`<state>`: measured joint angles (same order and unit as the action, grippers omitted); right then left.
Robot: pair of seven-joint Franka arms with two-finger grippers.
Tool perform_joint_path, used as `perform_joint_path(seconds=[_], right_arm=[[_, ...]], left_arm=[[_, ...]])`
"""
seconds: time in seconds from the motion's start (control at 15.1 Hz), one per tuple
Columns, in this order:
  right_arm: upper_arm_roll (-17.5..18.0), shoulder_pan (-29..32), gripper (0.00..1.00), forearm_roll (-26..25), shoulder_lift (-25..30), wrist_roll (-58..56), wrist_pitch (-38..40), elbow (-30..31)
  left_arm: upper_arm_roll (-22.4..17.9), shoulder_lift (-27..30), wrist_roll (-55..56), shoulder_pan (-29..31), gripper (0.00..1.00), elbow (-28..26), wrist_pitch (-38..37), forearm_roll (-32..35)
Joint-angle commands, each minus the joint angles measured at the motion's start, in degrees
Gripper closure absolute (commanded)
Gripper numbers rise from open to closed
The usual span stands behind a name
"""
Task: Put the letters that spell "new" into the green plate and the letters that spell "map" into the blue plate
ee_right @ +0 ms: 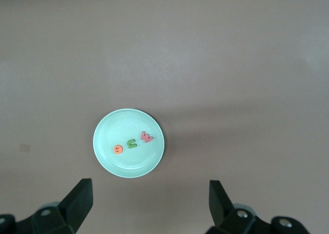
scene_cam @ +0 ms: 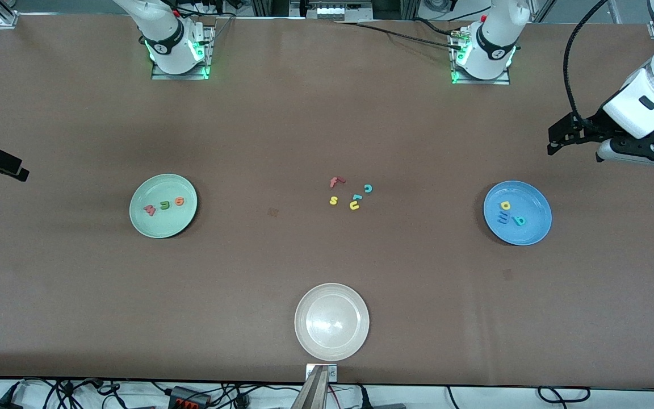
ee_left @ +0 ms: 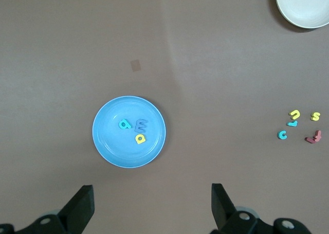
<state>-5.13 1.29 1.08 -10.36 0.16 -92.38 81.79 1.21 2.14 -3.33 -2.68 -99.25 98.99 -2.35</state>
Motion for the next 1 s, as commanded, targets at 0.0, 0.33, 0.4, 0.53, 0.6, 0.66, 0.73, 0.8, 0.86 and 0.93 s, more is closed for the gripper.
perform_joint_path(seconds=[0.0,0.33,0.4,0.53,0.6,0.66,0.73,0.8,0.86,0.93], right_arm=[[1.4,1.3,0.00,-0.3,3.8,0.1,0.4,4.1],[1.4,1.5,0.00,-0.2,7.5,-1.3,-0.8,9.9],[1.4,1.5,0.00,-0.2,8.2,-1.3,-0.9,10.3],[1.4,1.3,0.00,-0.2,8.5,-1.3,-1.3,10.2],[1.4,1.2,0.00,-0.2,8.4,-1.3,-1.7,10.1],[1.4,1.3,0.00,-0.2,8.4,-1.3,-1.8,10.1],[1.4,1.4,0.00,-0.2,8.4,-1.3,-1.8,10.1],[1.3,1.5,0.00,-0.2,8.4,-1.3,-1.6,10.1],[1.3,1.5,0.00,-0.2,8.5,-1.3,-1.5,10.1],[1.3,1.4,0.00,-0.2,8.5,-1.3,-1.6,10.1]], left_arm=[[0.1,0.1,-0.2,-0.1,0.00,0.6,0.0,1.2],[0.1,0.1,-0.2,0.0,0.00,0.6,0.0,1.2],[0.1,0.1,-0.2,0.0,0.00,0.6,0.0,1.2],[0.1,0.1,-0.2,0.0,0.00,0.6,0.0,1.2],[0.1,0.1,-0.2,0.0,0.00,0.6,0.0,1.2],[0.1,0.1,-0.2,0.0,0.00,0.6,-0.1,1.2],[0.1,0.1,-0.2,0.0,0.00,0.6,-0.1,1.2],[0.1,0.1,-0.2,0.0,0.00,0.6,-0.1,1.2],[0.1,0.1,-0.2,0.0,0.00,0.6,-0.1,1.2],[0.1,0.1,-0.2,0.0,0.00,0.6,-0.1,1.2]])
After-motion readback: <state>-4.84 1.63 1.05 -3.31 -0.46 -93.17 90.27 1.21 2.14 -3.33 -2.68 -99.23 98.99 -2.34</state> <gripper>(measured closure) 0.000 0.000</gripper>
